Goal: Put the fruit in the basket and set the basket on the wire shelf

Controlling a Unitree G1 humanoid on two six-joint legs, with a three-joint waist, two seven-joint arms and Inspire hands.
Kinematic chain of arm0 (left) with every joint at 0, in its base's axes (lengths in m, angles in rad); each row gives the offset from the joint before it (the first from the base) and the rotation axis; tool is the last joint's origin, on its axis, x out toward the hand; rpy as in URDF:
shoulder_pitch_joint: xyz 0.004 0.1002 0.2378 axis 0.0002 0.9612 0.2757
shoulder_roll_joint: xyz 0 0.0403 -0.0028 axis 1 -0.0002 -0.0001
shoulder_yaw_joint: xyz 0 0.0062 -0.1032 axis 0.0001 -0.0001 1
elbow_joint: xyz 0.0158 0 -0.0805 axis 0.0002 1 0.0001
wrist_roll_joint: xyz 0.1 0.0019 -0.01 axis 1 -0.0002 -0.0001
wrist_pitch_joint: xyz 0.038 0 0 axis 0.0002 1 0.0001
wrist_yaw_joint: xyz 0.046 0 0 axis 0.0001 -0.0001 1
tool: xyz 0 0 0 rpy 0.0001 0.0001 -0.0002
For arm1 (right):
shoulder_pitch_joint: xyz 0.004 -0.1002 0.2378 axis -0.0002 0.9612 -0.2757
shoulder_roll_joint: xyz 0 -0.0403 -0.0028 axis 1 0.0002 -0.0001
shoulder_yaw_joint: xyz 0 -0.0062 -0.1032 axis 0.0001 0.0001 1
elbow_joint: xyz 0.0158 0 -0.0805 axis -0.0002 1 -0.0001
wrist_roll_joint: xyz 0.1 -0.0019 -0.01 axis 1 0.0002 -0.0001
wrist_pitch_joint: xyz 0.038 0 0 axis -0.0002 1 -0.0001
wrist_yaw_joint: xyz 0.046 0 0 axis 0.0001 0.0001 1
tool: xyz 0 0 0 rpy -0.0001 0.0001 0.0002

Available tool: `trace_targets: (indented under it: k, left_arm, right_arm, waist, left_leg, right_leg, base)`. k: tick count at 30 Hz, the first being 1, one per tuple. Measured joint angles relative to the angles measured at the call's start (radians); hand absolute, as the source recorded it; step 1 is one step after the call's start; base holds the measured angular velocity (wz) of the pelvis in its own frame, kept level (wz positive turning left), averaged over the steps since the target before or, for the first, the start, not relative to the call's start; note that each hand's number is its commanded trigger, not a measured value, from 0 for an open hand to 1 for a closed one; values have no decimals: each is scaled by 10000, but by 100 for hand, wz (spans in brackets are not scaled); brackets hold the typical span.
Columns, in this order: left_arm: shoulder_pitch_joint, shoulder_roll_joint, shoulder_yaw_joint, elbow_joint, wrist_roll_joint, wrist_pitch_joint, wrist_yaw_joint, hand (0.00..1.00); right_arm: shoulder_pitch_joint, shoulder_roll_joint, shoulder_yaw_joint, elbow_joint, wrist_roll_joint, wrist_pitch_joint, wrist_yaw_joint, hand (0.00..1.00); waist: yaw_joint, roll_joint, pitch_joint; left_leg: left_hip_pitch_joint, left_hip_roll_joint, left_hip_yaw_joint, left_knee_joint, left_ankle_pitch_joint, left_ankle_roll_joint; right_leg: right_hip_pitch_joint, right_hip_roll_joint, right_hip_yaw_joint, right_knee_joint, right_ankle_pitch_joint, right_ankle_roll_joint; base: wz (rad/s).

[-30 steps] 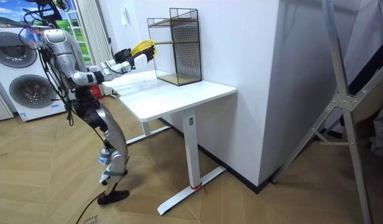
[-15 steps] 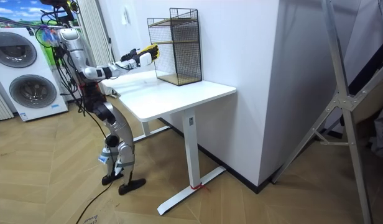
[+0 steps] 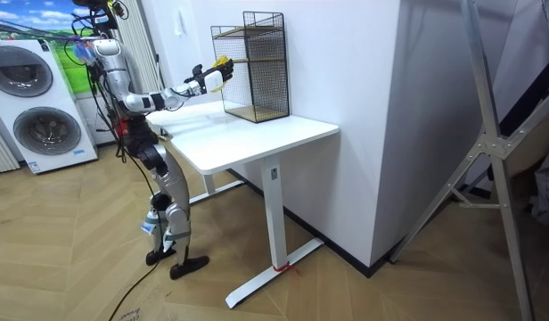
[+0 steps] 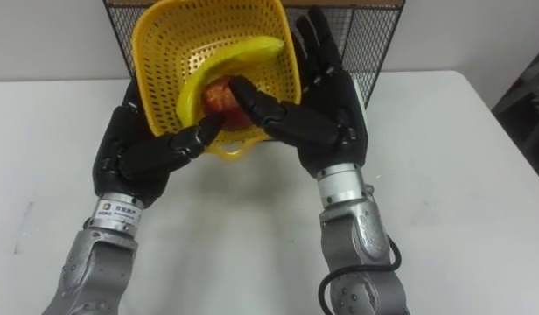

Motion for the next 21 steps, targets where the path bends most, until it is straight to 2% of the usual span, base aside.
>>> trace_targets:
  k: [4,7,15,19,21]
  left_arm:
    - [-69,25,-7,0,-34,5,8,0]
    - [-222,79,-90,1,-72,12,82,0]
    - [-294,82,-122,2,-62,56,236,0]
    - [-373,108,-96,54,50,267,258,0]
    - [-376,179,-93,125,75,463,260,0]
  right_arm:
    - [12,-1,22,-22,43,-3,-123,0]
    - [11,-2,24,-57,60,-3,-343,0]
    - [22,-9,86,-56,106,6,-476,0]
    - [139,-34,106,45,60,30,-532,0]
    - [196,-60,99,240,65,159,-568,0]
  waist:
    - [2,-13,1]
    - [-16,-21,6]
    - [-158,-35,29]
    - [-138,-22,131]
    - [-102,-12,142]
  left_leg:
    - [93,25,165,-362,159,-85]
    - [129,130,186,-507,172,-86]
    - [321,246,225,-542,207,-152]
    - [534,280,290,-818,239,-206]
    - [562,292,368,-863,242,-211]
  right_leg:
    - [0,31,15,-227,104,-46]
    - [111,164,-10,-568,269,-109]
    - [417,306,-22,-942,383,-214]
    - [570,347,-8,-1052,398,-215]
    - [563,366,1,-1049,400,-220]
  base:
    - [-8]
    - [-5]
    - [-5]
    - [0]
    - [-2]
